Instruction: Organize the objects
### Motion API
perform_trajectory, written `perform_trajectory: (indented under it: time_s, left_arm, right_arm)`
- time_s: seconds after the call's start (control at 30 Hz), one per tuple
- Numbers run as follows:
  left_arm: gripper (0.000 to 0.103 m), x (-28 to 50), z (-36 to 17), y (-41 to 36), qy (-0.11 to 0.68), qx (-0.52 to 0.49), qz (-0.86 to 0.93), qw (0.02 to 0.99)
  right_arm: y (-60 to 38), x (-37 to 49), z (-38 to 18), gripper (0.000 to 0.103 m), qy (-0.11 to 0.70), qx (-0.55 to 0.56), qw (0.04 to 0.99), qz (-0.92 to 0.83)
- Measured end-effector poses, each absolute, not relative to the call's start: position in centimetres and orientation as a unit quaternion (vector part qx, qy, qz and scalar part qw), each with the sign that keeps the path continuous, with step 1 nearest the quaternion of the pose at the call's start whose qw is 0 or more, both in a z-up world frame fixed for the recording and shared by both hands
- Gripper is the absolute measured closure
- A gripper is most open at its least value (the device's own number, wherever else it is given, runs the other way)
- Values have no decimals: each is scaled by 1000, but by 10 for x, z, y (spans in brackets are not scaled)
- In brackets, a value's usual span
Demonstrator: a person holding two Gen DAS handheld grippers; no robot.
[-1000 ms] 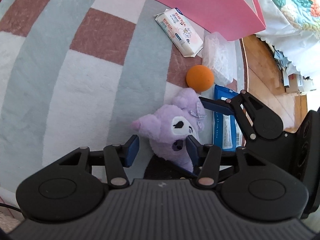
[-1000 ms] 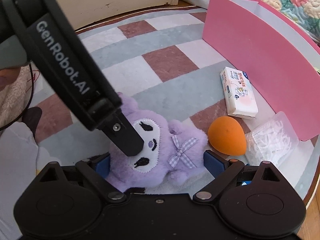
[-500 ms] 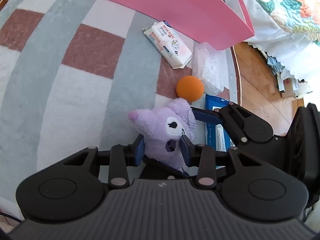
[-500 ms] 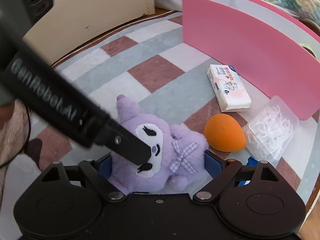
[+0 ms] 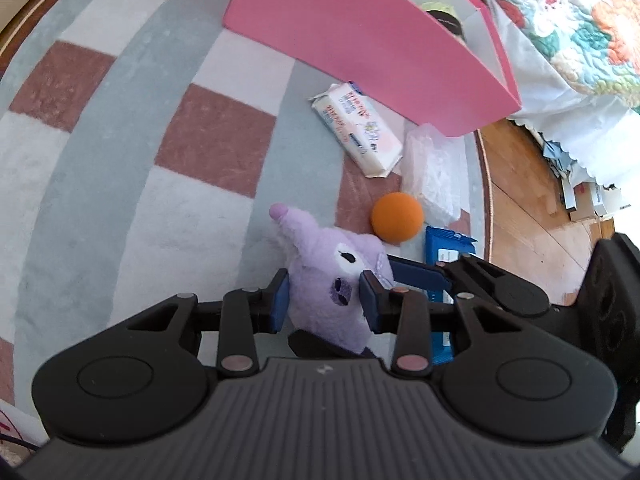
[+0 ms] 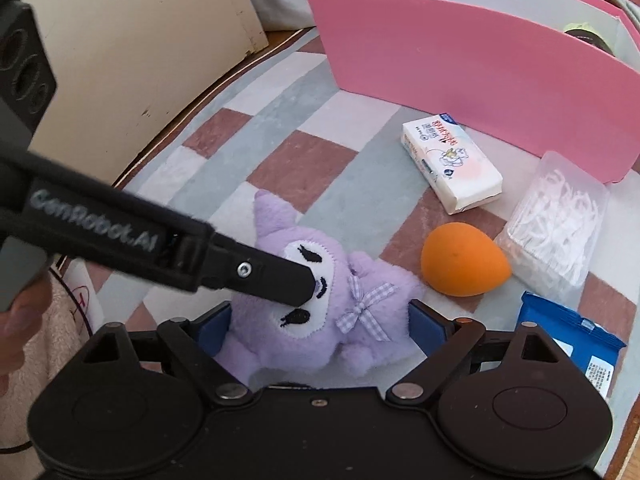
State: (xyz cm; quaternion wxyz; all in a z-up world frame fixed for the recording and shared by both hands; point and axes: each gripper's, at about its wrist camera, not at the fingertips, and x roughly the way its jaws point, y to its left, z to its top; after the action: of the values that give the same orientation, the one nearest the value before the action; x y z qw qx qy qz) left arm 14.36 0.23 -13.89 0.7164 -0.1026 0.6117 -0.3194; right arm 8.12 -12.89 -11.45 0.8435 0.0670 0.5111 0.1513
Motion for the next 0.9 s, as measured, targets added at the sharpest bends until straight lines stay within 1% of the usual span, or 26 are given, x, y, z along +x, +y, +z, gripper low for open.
perform_trajectory:
  time_s: [0.07,0.33,0.4,0.47,0.5,0.63,0.67,0.7,0.83,0.9]
  left_arm:
    - [67,144,-141,3,614,-103,-316,716]
    - [66,142,-141,4,609,-82,-297,731]
    - [61,141,-138,3,603,-66,-286,742]
    - [60,142,-137,4,603,-56,-283,744]
    - [60,142,-138,5,606,-60,-284,741]
    - [60,143,-145,9,628,-89,-296,714]
    - [60,142,-147,8,635,-94,-301,705]
    - [60,140,-149,6,640,-94,-304,700]
    - [61,133,-147,2,632,-79,-304,708]
    - [64,131,-147,2,630,-77,-305,710]
  right_arm:
    - [-126,79,-114,6,513,58,841,159]
    - [-126,72,-115,5,514,41,838,178]
    - [-127,73,-116,5,511,39,839,181]
    - [-129,77,-122,4,516,42,839,169]
    - [-132,79,-126,2,523,54,834,168]
    - [-137,76,-127,4,505,72,844,164]
    - [-138,75,-126,7,504,72,846,162]
    - [-138,75,-126,12,503,75,846,164]
    - [-137,71,-124,18,503,79,845,162]
    - [-137,70,-123,20,503,83,846,155]
